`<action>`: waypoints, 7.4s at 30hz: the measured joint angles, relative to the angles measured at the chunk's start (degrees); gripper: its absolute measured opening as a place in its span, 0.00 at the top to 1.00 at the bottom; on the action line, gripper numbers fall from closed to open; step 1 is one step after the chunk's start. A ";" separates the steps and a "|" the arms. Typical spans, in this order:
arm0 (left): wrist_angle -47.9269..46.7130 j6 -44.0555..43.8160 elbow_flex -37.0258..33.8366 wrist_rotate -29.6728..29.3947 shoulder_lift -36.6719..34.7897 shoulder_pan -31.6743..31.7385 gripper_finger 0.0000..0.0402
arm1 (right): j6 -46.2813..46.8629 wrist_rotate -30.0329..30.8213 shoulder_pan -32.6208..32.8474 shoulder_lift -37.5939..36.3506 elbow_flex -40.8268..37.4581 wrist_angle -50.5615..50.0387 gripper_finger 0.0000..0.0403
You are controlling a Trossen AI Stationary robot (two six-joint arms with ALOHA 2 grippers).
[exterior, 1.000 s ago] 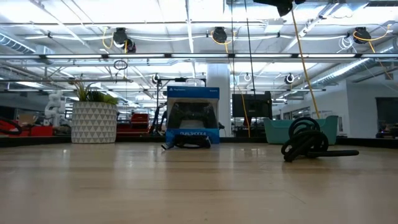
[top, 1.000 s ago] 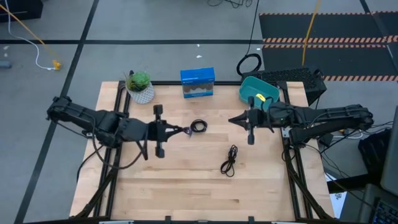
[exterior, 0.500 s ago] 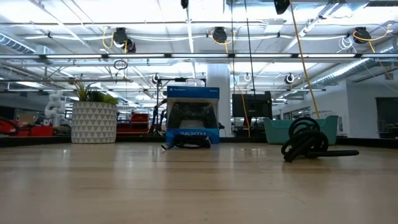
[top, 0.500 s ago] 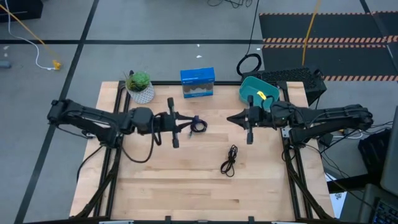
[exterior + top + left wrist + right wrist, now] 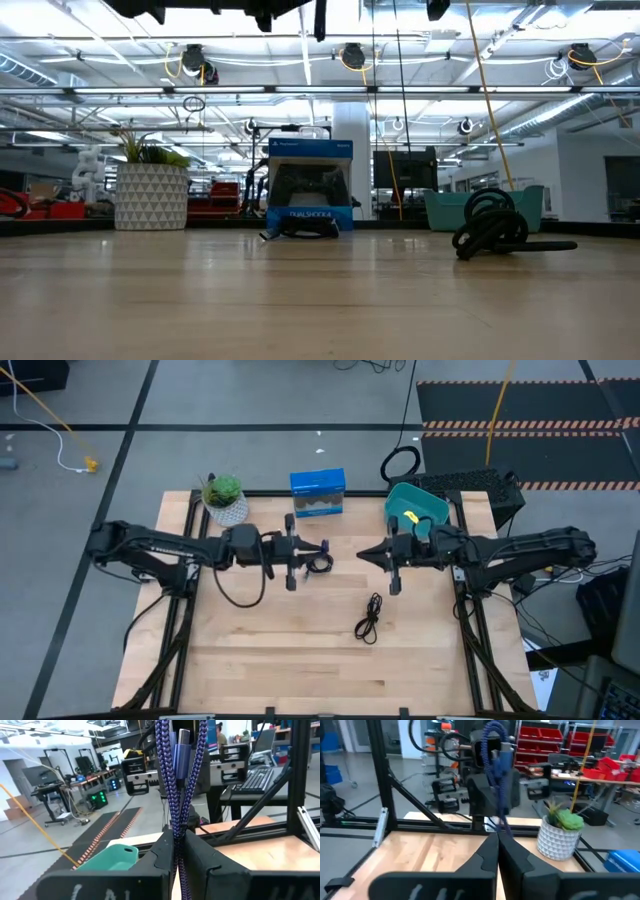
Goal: Pick and place USB-C Cables
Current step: Put the violet charger cable into the green bin
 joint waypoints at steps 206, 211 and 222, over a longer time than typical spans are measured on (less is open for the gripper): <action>-58.25 -6.84 14.30 -10.93 -14.93 -6.62 0.94 | -1.44 -1.72 -27.80 25.68 40.54 -92.82 0.96; -58.25 -6.83 14.30 -10.93 -14.92 -6.62 0.94 | -4.58 -1.66 -32.22 25.65 40.54 -92.82 0.96; -58.26 -6.82 14.30 -10.92 -14.94 -6.62 0.94 | -12.15 -1.60 -44.11 25.65 40.54 -89.66 0.96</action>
